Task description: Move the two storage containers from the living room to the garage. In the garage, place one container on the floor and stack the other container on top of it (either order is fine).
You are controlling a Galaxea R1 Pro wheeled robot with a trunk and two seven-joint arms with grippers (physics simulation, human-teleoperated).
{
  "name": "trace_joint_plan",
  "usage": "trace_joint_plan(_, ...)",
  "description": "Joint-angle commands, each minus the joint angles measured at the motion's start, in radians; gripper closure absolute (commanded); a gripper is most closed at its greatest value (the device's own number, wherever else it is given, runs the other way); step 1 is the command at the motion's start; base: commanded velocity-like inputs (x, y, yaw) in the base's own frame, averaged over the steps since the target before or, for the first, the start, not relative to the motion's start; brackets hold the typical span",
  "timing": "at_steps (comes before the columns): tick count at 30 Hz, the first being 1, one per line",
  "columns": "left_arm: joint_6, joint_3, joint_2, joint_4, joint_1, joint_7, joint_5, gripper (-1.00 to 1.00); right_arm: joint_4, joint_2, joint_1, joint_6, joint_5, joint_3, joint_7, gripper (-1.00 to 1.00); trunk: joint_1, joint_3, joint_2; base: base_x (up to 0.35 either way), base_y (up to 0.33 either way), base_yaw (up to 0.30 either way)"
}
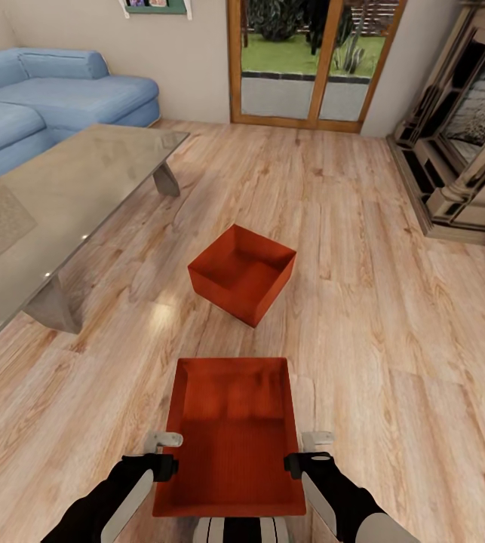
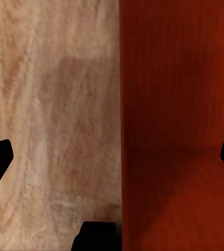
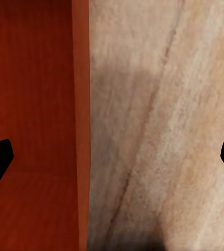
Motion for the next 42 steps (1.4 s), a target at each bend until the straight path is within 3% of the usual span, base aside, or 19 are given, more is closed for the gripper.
trace_joint_plan(1, 0.002, -0.005, 0.001, -0.002, -0.001, 0.01, 0.01, -1.0, -0.002, -0.001, -0.001, 0.005, -0.01, 0.008, -0.009, -1.0, 0.0, -0.001, 0.0, 0.0, 0.0, 0.0)
trace_joint_plan(33, 0.005, -0.003, 0.0, 0.007, -0.001, -0.022, 0.012, -1.0, -0.002, -0.002, -0.001, 0.004, -0.01, 0.008, -0.009, -1.0, 0.0, -0.014, 0.0, 0.0, 0.0, 0.0)
trace_joint_plan(42, 0.005, 0.044, -0.001, 0.007, -0.001, -0.022, 0.012, -1.0, -0.002, -0.002, -0.001, 0.004, -0.01, 0.008, -0.009, -1.0, 0.0, -0.025, 0.0, 0.0, 0.0, 0.0)
